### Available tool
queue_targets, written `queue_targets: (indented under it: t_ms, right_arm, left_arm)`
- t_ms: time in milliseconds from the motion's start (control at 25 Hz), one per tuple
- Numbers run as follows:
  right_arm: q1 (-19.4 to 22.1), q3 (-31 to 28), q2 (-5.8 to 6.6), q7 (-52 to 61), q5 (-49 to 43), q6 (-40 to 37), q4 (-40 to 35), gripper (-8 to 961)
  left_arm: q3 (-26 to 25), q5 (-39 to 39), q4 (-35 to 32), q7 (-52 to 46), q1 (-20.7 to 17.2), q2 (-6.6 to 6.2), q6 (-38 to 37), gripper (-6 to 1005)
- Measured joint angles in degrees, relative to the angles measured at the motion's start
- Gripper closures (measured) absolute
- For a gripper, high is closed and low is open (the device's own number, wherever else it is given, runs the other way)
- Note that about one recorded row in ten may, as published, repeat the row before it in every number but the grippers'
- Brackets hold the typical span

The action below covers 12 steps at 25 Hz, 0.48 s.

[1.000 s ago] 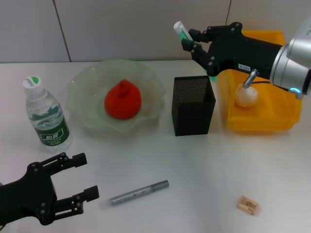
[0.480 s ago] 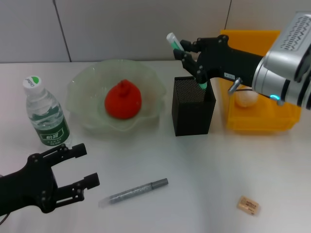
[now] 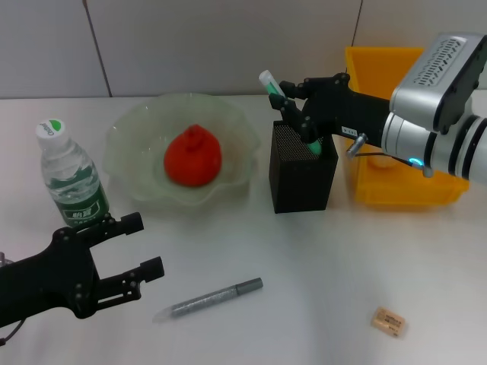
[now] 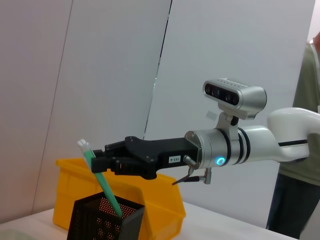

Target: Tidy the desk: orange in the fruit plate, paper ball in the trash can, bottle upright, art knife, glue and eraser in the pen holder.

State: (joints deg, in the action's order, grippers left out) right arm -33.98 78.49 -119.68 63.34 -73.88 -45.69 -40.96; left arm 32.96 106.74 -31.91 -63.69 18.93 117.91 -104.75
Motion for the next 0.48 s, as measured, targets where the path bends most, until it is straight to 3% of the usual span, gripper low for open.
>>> queue_targets:
  t_ms: [440,480]
  right_arm:
    - [2.7,0.41,0.27,6.19,0.0,-0.7,-3.08,658]
    - [3.82,0.46,0.29,7.09,-0.21,-1.1,-4.81,613]
  left_arm:
    - [0.1,-0.05,0.0,0.87,-0.06,0.04,0.23,197]
    - [0.11,-0.05,-0.05,1.22,-0.13,0.04,0.17,197]
